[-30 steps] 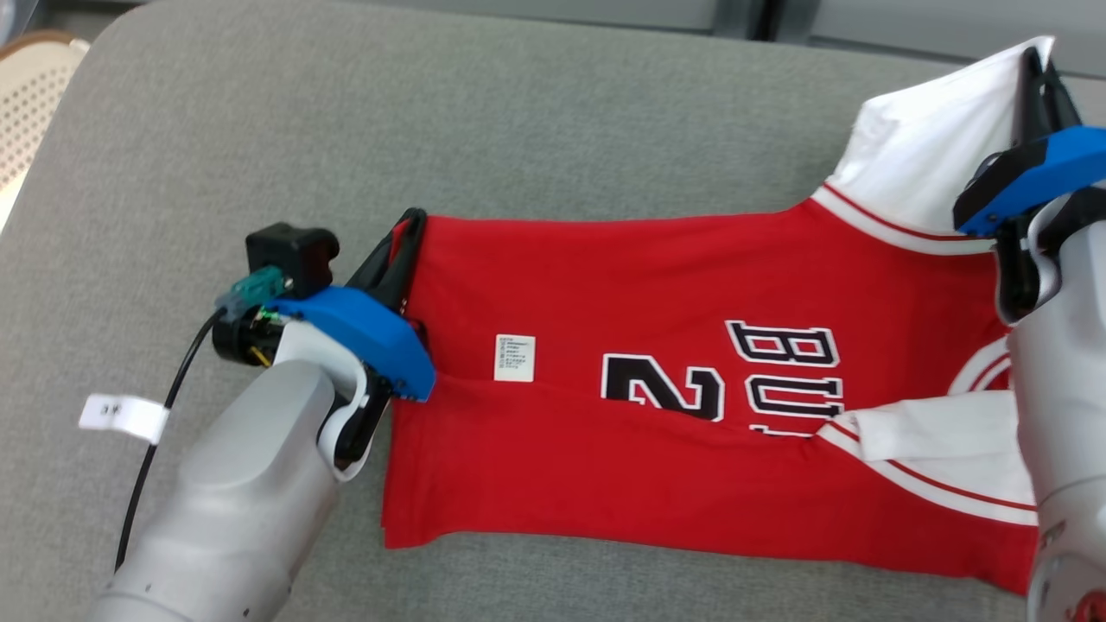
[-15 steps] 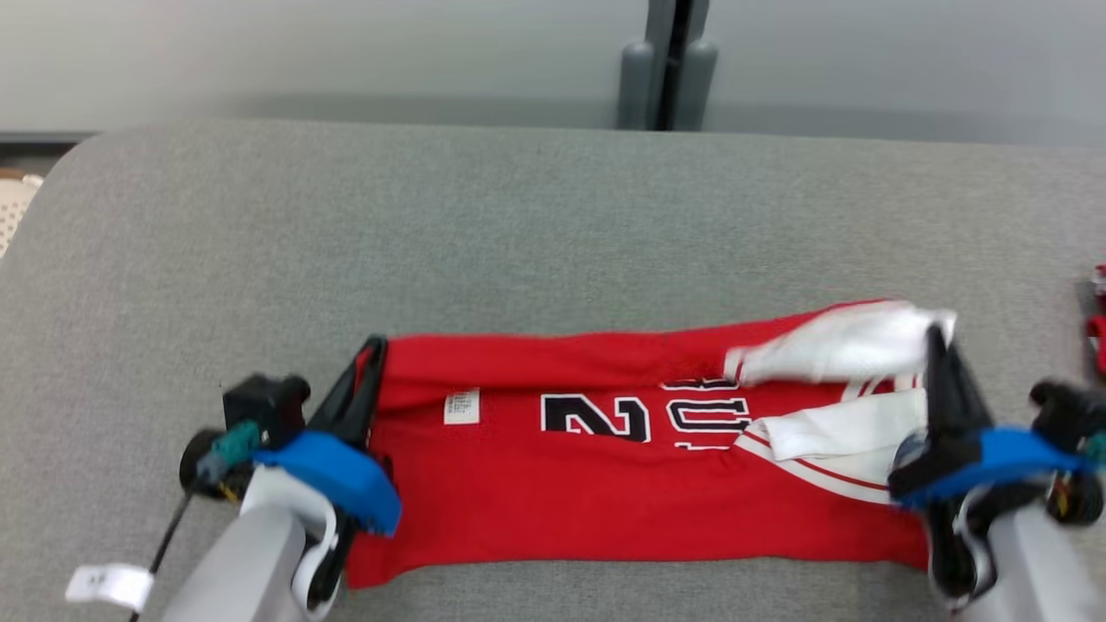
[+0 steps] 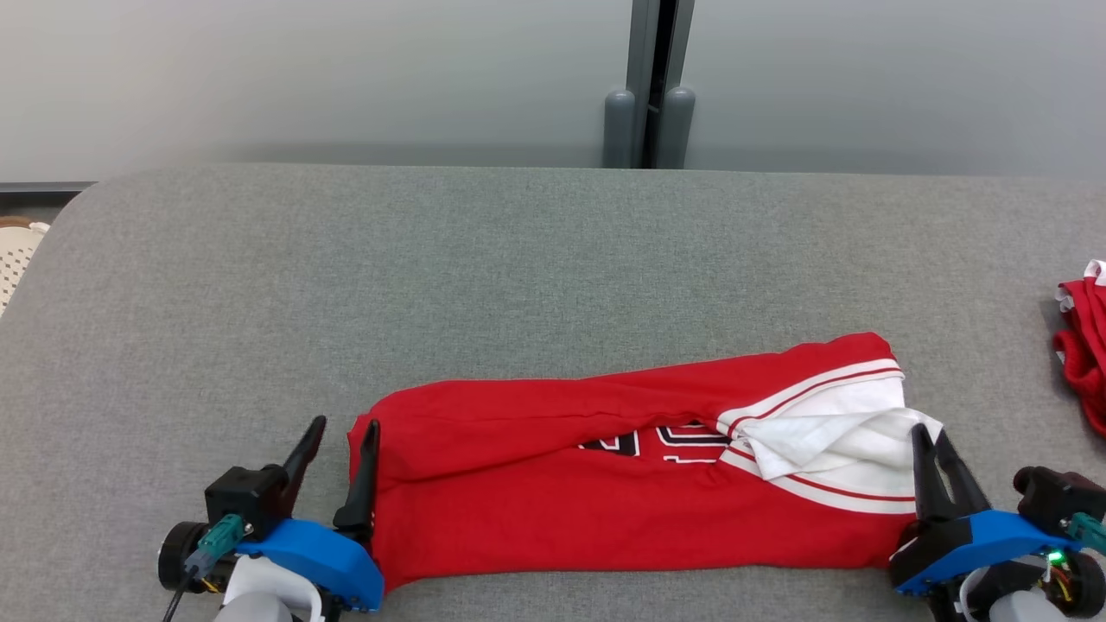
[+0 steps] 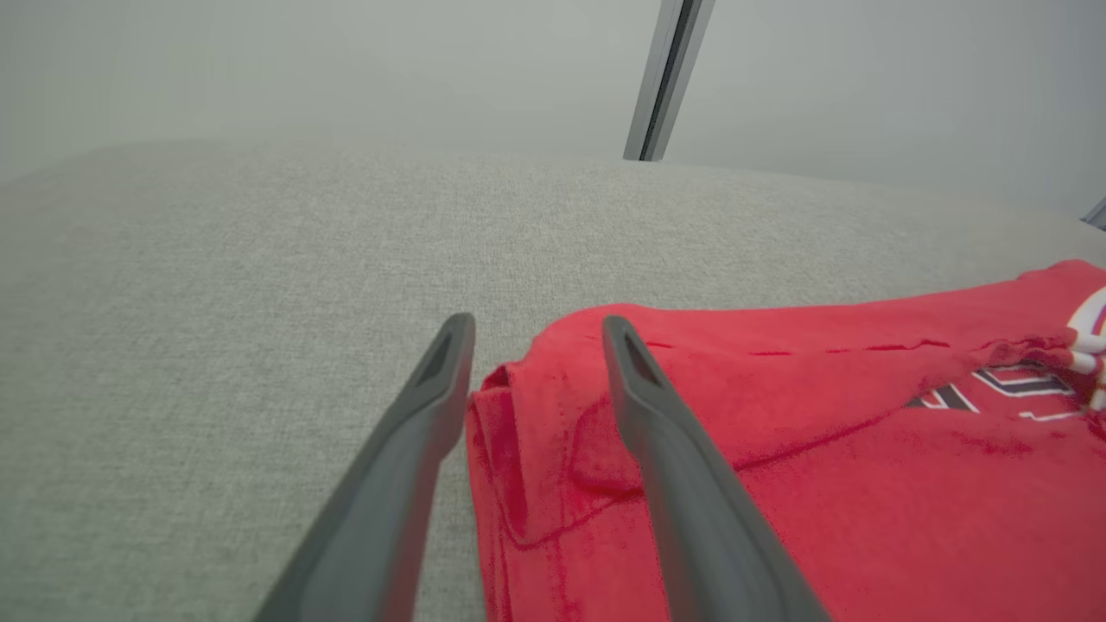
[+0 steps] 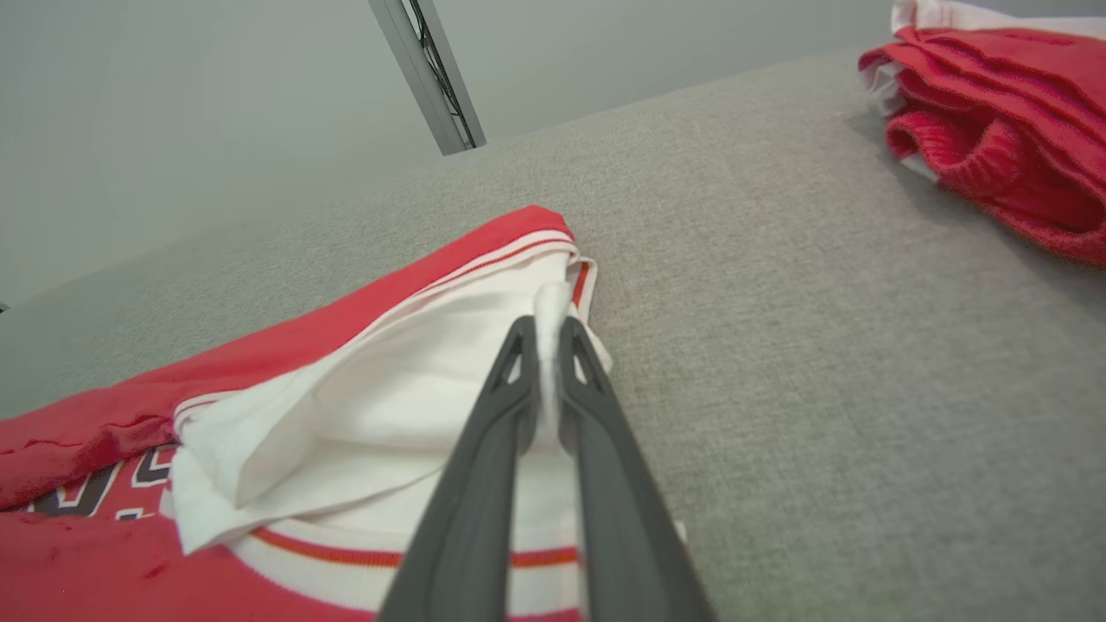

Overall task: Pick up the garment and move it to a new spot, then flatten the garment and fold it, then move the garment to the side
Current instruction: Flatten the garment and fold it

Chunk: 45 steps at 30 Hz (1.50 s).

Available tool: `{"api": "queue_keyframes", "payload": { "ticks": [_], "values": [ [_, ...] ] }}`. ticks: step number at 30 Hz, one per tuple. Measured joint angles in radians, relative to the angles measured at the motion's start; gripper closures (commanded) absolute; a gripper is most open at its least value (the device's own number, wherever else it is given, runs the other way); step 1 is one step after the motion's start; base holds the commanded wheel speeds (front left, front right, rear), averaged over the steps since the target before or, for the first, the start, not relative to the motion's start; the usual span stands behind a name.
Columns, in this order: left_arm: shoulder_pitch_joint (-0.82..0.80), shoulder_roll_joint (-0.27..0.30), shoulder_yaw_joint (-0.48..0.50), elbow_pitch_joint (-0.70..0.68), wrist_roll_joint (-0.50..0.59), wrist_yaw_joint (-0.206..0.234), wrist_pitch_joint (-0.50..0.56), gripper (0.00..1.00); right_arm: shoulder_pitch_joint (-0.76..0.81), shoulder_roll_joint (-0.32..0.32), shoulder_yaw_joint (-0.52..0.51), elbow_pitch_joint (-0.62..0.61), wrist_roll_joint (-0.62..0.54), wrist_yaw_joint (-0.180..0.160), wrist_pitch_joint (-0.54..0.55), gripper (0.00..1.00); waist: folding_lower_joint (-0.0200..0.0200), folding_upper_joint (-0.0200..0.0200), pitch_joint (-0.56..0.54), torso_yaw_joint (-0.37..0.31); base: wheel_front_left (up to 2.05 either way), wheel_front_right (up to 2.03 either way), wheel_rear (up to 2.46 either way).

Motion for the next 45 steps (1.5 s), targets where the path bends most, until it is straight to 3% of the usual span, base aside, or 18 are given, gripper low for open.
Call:
{"api": "queue_keyframes", "payload": {
  "ticks": [5,14,22,30,31,32,38,40,45],
  "values": [
    [0.053,-0.051,0.156,-0.103,0.135,0.054,0.000,0.00,-0.012,-0.023,-0.047,-0.058,-0.097,0.000,0.000,0.00,0.0001,0.0000,-0.007,0.005,0.00,0.00,0.00],
    [0.117,-0.135,0.245,-0.169,0.239,0.053,0.000,0.00,-0.054,-0.025,-0.053,-0.055,-0.193,0.000,0.000,0.00,0.0001,0.0000,-0.009,0.017,0.00,0.00,0.00],
    [0.121,-0.163,0.245,-0.166,0.264,0.024,0.000,0.00,-0.150,-0.032,-0.068,0.146,-0.240,0.000,0.040,0.00,0.0003,0.0000,0.026,0.041,0.00,0.00,0.00],
    [0.118,-0.166,0.247,-0.146,0.265,0.014,0.000,0.00,-0.199,-0.012,-0.062,0.330,-0.185,0.000,0.081,0.00,0.0003,0.0000,0.047,0.060,0.00,0.00,0.00],
    [0.118,-0.166,0.248,-0.146,0.264,0.013,0.000,0.00,-0.202,-0.010,-0.053,0.339,-0.170,0.000,0.081,0.17,0.0003,0.0000,0.046,0.059,0.00,0.00,0.00],
    [0.118,-0.166,0.249,-0.145,0.263,0.010,0.000,0.00,-0.204,-0.011,-0.036,0.347,-0.158,-0.002,0.080,1.00,0.0002,0.0000,0.044,0.057,0.00,0.00,0.00],
    [0.125,-0.166,0.251,-0.144,0.257,0.007,0.000,0.00,-0.193,-0.018,-0.011,0.360,-0.088,0.003,0.018,1.00,0.0003,0.0000,0.030,0.027,0.00,0.00,0.00],
    [0.127,-0.167,0.242,-0.142,0.251,0.007,0.000,0.00,-0.182,-0.077,-0.075,0.349,-0.088,0.001,0.005,1.00,0.0003,0.0000,0.016,0.013,0.00,0.00,0.00],
    [0.127,-0.167,0.222,-0.139,0.243,0.006,0.000,0.00,-0.168,-0.117,-0.177,0.211,-0.132,0.000,0.001,1.00,0.0003,0.0000,-0.001,0.002,0.00,0.00,0.00]
  ]
}}
